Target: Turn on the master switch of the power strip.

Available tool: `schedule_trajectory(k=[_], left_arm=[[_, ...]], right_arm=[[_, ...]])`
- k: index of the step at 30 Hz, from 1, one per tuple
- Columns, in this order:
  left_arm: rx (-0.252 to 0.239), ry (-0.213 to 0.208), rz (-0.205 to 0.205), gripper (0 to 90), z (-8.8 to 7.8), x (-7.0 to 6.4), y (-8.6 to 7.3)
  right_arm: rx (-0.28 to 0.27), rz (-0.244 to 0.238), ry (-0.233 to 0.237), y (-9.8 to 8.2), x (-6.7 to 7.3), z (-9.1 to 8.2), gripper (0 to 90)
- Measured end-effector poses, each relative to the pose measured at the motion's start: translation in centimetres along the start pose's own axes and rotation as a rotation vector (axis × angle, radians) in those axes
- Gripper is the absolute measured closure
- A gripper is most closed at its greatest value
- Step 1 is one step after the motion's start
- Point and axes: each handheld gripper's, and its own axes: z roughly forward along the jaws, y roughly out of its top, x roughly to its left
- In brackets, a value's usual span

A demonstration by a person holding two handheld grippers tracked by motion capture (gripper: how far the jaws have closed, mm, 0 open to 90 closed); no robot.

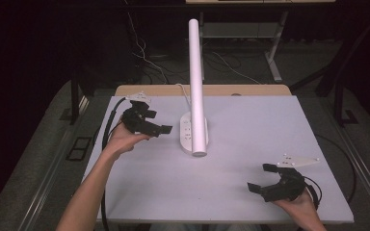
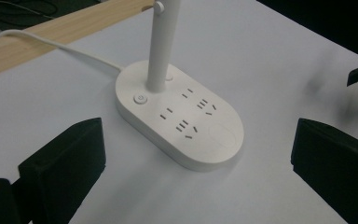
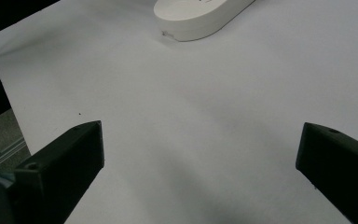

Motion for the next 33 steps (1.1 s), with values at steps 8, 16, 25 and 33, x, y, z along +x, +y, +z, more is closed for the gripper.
schedule_trajectory(k=[8, 16, 25, 33], left_arm=[[0.002, 0.017, -0.001, 1.8, 0.3, 0.9, 1.7], [0.005, 0.035, -0.005, 2.4, 0.7, 1.7, 2.8], [0.006, 0.061, -0.022, 3.3, 1.4, 2.9, 3.8], [0.003, 0.08, -0.053, 5.0, 2.9, 4.3, 3.6]], right_arm=[[-0.002, 0.004, 0.001, 0.0, 0.0, -0.1, 0.3], [0.0, 0.007, -0.001, 0.0, 0.0, -0.1, 0.3], [0.0, 0.005, 0.0, -0.1, -0.1, -0.1, 0.3], [0.003, 0.002, 0.002, -0.1, 0.0, -0.1, 0.3]])
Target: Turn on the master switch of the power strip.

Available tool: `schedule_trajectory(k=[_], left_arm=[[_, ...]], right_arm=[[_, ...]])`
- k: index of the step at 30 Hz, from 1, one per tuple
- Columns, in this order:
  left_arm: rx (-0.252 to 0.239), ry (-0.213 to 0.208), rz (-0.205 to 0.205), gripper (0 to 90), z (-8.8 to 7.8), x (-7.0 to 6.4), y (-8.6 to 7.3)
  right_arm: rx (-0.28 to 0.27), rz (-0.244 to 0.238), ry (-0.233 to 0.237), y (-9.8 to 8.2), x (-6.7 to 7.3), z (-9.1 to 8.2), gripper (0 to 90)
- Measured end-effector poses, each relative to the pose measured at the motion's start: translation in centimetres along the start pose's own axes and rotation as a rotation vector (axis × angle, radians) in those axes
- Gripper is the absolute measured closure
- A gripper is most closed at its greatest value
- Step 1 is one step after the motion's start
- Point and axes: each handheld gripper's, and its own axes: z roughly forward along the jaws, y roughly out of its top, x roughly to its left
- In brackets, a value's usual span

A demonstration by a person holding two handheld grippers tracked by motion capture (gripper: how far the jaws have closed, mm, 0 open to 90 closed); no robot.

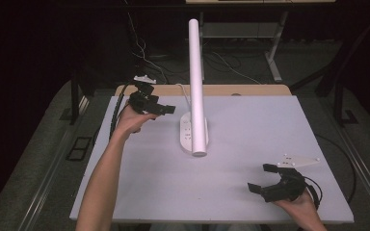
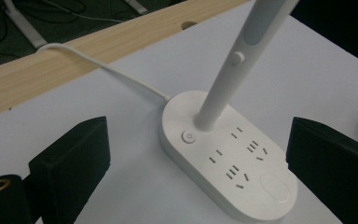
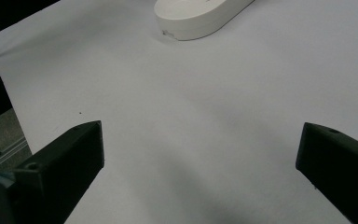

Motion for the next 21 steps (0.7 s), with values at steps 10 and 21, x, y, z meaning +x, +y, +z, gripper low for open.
schedule_trajectory(k=[10, 21], left_arm=[[-0.002, 0.001, -0.06, 5.7, 2.1, 1.2, -0.5], [-0.005, -0.02, -0.099, 7.3, 4.2, 1.3, -0.9]], right_arm=[[0.001, -0.001, 0.004, 0.0, 0.0, 0.0, 0.3], [0.006, -0.004, 0.008, 0.0, 0.1, 0.1, 0.3]])
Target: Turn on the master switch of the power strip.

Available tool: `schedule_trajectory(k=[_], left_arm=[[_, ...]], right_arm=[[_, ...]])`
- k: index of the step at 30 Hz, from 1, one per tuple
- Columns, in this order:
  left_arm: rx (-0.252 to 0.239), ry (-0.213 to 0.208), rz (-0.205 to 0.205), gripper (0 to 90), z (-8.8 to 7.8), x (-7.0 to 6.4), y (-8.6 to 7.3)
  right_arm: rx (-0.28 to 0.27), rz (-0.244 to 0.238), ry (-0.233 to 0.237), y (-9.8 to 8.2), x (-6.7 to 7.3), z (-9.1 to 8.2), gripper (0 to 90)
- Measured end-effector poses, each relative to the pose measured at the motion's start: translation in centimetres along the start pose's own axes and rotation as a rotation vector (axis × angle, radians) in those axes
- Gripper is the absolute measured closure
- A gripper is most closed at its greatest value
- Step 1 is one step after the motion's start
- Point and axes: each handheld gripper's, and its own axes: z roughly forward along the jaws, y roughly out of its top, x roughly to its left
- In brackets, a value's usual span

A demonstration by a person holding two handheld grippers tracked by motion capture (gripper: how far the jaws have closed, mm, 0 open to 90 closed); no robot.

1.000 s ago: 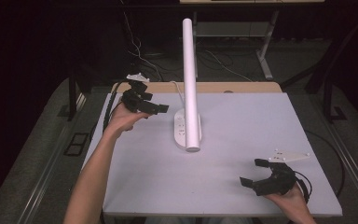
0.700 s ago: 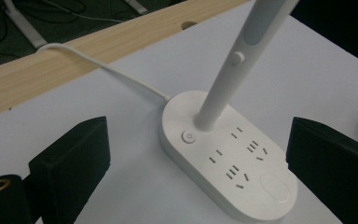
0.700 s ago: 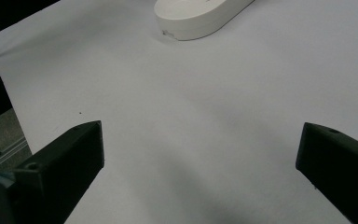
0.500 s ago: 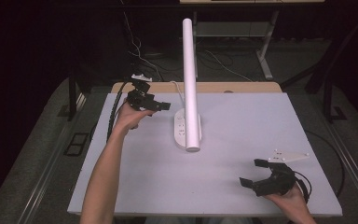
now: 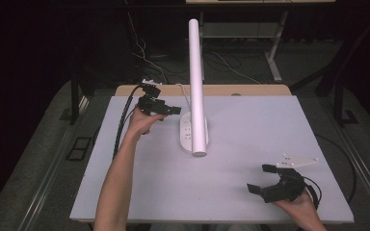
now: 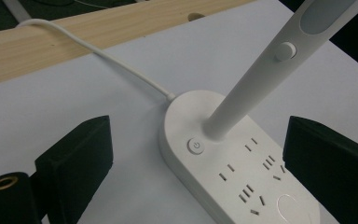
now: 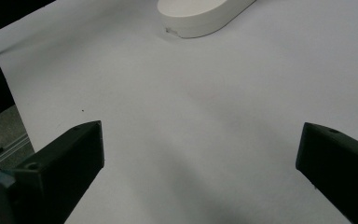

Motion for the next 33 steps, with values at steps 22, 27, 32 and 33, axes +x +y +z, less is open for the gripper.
schedule_trajectory(k=[22, 27, 32, 33], left_arm=[[-0.018, 0.023, -0.06, 48.1, 2.6, -0.5, -0.3], [-0.016, 0.028, -0.085, 64.0, 3.3, -0.7, -0.4], [-0.009, 0.029, -0.101, 75.9, 4.0, -0.9, -0.6], [-0.007, 0.028, -0.101, 78.0, 4.2, -0.9, -0.7]], right_arm=[[0.008, -0.006, 0.006, 0.0, 0.0, 0.2, 0.3], [0.014, -0.006, 0.007, 0.0, 0.0, 0.3, 0.3], [0.013, -0.007, 0.007, 0.0, 0.0, 0.2, 0.3], [0.013, -0.007, 0.007, 0.0, 0.0, 0.2, 0.3]])
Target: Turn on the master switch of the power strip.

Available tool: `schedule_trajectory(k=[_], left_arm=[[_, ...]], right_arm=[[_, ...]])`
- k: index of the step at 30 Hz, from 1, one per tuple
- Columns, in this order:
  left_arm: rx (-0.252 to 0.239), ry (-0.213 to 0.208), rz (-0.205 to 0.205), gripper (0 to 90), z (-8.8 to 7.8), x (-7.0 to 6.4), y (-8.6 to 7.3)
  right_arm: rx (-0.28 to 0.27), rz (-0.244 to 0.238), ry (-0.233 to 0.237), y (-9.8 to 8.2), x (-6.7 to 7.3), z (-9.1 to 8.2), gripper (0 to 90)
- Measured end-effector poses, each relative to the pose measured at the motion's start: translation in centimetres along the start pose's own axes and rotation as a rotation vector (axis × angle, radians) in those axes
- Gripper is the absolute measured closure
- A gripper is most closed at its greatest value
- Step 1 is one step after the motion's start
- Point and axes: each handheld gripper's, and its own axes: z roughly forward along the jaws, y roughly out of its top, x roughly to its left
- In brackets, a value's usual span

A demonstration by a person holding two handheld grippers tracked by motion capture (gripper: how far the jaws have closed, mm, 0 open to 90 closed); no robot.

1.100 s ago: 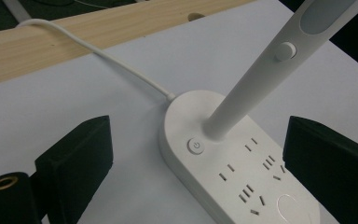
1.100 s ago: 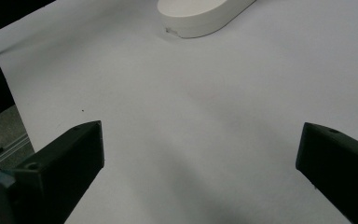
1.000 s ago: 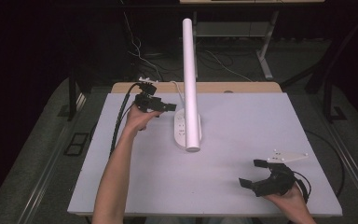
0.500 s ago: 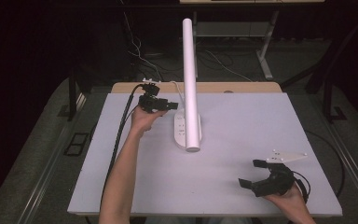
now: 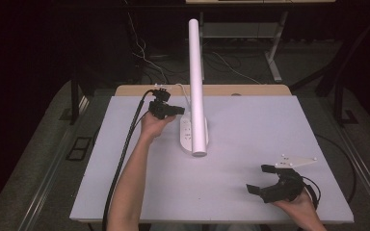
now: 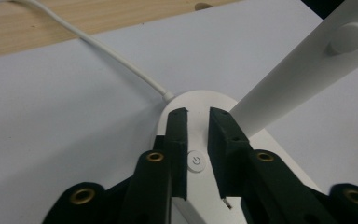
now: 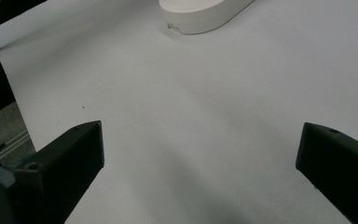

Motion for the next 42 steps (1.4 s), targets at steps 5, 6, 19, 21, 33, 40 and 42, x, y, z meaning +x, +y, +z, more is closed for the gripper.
schedule_trajectory(k=[5, 6, 19, 21, 33, 40, 42], left_arm=[[0.012, -0.001, 0.001, 87.5, 0.4, -0.2, -0.1], [0.011, 0.0, -0.003, 88.9, 0.5, -0.2, -0.2], [0.042, 0.005, 0.031, 89.6, 1.3, -0.5, -0.5], [0.051, 0.003, 0.037, 89.6, 1.3, -0.4, -0.5], [0.105, 0.006, 0.055, 89.7, 2.2, -0.7, -1.1], [0.115, 0.014, 0.015, 89.6, 2.6, -0.5, -1.3], [0.129, 0.013, 0.026, 89.6, 2.5, -0.3, -1.2]], right_arm=[[0.002, 0.001, 0.001, 0.0, 0.0, 0.0, 0.3], [0.003, 0.001, 0.001, 0.0, 0.0, 0.0, 0.3], [0.004, 0.0, 0.001, 0.0, 0.0, 0.0, 0.3], [0.005, -0.001, 0.002, 0.0, 0.0, 0.1, 0.3], [0.015, -0.001, 0.007, -0.1, 0.1, 0.2, 0.3], [0.016, 0.005, 0.005, -0.1, 0.0, 0.2, 0.3], [0.016, 0.005, 0.004, -0.1, 0.0, 0.3, 0.3]])
